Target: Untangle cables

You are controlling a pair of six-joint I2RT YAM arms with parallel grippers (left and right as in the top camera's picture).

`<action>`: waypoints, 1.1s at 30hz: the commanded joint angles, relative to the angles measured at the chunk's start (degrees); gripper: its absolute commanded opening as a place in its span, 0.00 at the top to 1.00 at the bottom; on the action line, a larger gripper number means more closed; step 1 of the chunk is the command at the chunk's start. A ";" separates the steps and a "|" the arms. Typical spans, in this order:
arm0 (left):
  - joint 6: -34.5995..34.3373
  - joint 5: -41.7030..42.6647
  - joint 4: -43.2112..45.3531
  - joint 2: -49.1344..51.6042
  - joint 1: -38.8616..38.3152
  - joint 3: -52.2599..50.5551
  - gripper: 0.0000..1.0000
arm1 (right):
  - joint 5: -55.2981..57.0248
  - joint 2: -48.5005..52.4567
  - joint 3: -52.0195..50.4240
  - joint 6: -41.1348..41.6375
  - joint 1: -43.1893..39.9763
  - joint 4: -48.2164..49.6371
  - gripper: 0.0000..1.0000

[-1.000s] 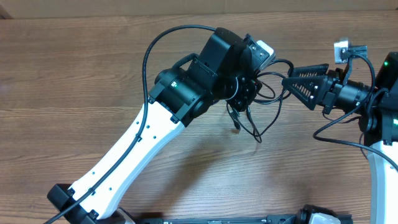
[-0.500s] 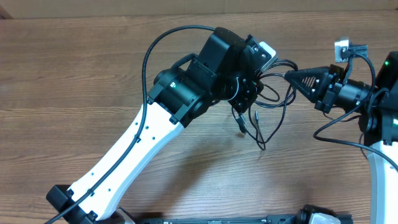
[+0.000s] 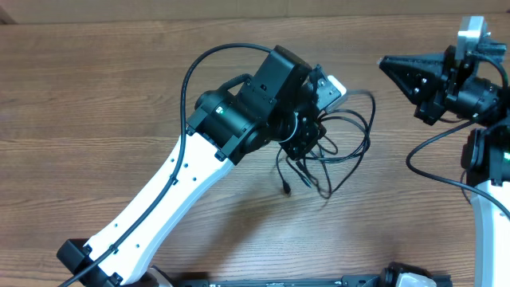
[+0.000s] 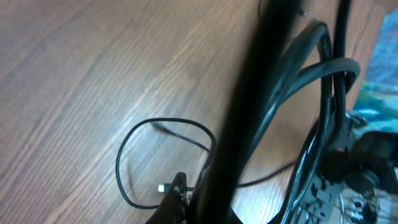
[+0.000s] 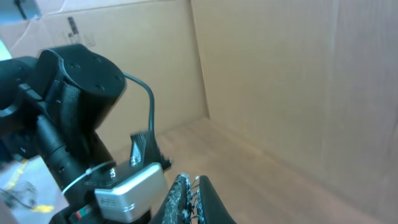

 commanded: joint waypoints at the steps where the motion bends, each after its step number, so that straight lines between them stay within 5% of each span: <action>1: 4.76 4.92 -0.92 -1.51 -0.68 1.01 0.96 | 0.94 -0.83 0.70 1.38 -0.07 4.04 0.96; 7: 5.66 4.87 -1.20 -1.51 -0.70 1.01 0.96 | 0.98 -0.83 0.70 2.36 -0.26 4.81 0.93; 10: 2.36 -0.76 -1.18 -1.51 -0.66 1.01 0.96 | 0.96 -0.83 0.70 4.79 -1.49 0.96 0.64; 13: -4.33 -8.04 -1.20 -1.51 -0.61 1.01 0.96 | 0.96 -0.83 0.70 6.67 -3.91 -3.63 0.45; 17: -12.17 -13.16 -0.42 -1.51 -0.35 1.01 0.96 | 0.90 -0.83 0.70 7.43 -6.73 -10.69 0.33; 33: -17.68 -2.84 11.65 -1.51 -1.16 1.01 0.96 | 4.17 -0.83 0.68 -5.75 -6.73 -31.26 0.27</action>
